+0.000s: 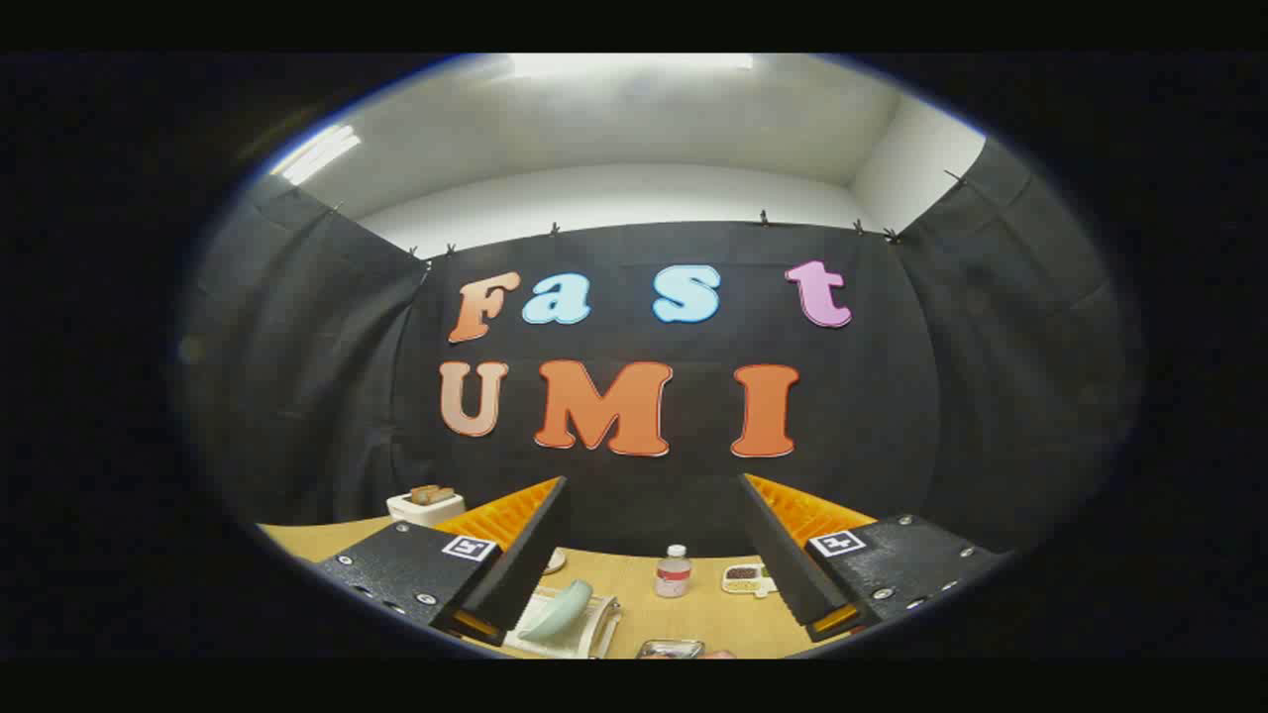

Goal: Take the plate from the dish rack, then take the spoon from the basket and place it into the plate.

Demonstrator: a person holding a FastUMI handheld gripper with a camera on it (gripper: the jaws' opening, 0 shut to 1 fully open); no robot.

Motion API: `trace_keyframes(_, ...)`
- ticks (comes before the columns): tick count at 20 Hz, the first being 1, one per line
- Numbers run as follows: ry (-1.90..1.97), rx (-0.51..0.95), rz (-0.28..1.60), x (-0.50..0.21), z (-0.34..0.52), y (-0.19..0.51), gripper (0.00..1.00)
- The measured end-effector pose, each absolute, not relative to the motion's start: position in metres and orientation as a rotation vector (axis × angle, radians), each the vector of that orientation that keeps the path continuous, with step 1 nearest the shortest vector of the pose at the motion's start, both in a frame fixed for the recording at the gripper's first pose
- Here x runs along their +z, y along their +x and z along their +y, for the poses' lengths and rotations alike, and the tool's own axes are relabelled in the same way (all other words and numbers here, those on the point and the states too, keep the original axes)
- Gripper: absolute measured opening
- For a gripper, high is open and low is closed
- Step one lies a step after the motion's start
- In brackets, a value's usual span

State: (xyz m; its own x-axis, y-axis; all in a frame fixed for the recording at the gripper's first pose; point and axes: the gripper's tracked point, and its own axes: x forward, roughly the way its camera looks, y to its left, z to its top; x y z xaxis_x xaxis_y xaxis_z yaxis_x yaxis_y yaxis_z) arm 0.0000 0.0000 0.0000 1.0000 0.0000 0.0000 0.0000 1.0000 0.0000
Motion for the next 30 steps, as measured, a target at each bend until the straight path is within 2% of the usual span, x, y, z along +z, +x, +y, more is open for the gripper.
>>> trace_keyframes(21,0.004,-0.006,0.100,-0.004,0.003,-0.005,0.99)
trace_keyframes(26,0.023,0.038,0.241,-0.042,0.017,0.004,0.99)
trace_keyframes(30,0.075,0.088,0.436,-0.089,0.034,0.016,0.99)
